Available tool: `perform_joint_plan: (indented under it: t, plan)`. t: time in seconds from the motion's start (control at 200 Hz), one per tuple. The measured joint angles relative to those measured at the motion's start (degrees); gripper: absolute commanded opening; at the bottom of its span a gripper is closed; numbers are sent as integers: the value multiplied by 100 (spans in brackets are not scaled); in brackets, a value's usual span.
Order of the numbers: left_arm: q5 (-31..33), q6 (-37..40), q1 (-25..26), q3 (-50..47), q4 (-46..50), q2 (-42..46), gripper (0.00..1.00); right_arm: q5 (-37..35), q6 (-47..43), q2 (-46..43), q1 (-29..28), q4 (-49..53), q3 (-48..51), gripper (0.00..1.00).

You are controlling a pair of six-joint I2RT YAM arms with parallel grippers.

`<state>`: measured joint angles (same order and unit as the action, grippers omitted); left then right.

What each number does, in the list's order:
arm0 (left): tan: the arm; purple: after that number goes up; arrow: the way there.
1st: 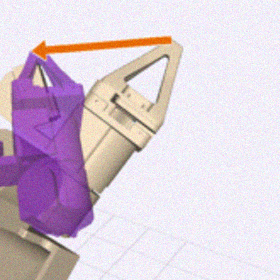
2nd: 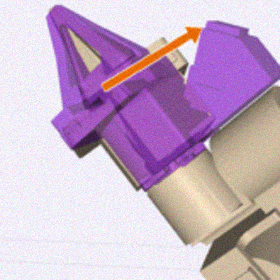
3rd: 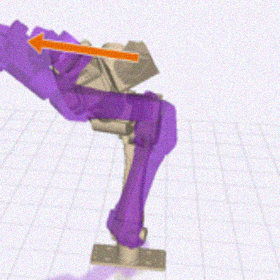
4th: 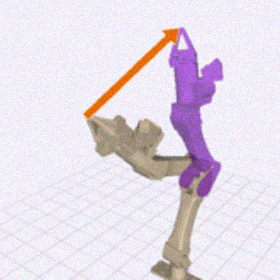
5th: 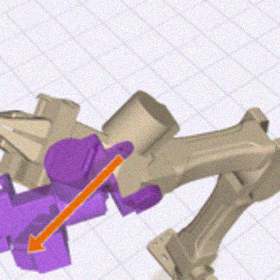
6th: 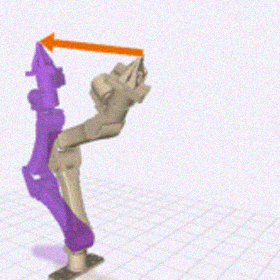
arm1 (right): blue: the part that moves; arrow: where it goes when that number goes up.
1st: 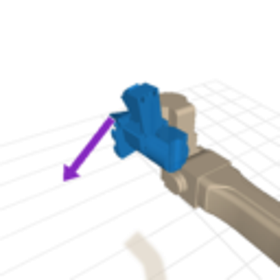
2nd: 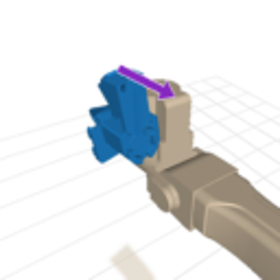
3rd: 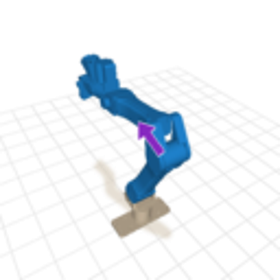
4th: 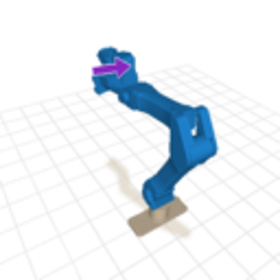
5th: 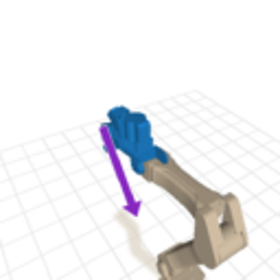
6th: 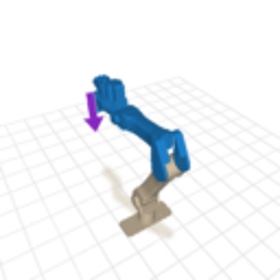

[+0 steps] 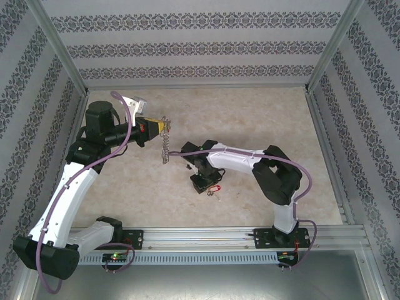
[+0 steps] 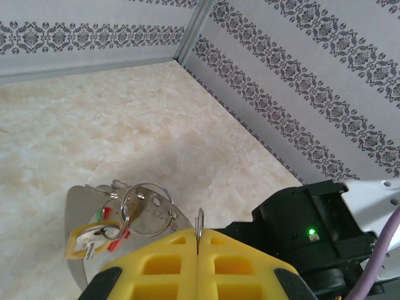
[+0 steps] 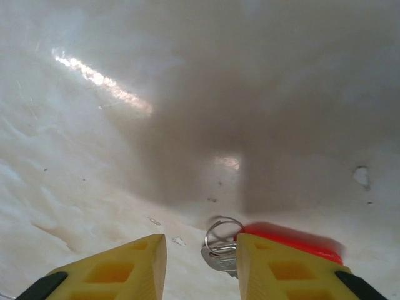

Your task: Put the keys on the keyring

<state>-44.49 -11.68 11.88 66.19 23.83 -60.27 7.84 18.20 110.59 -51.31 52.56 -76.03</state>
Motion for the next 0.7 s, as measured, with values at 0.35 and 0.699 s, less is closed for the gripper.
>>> perform_joint_plan:
  t: [0.35, 0.699]
  plan:
    - [0, 0, 0, 0, 0, 0, 0, -304, -192, 177, -98, 411, -118, 30]
    - [0, 0, -2, 0, 0, 0, 0, -490, -260, 321, -221, 584, -166, 30]
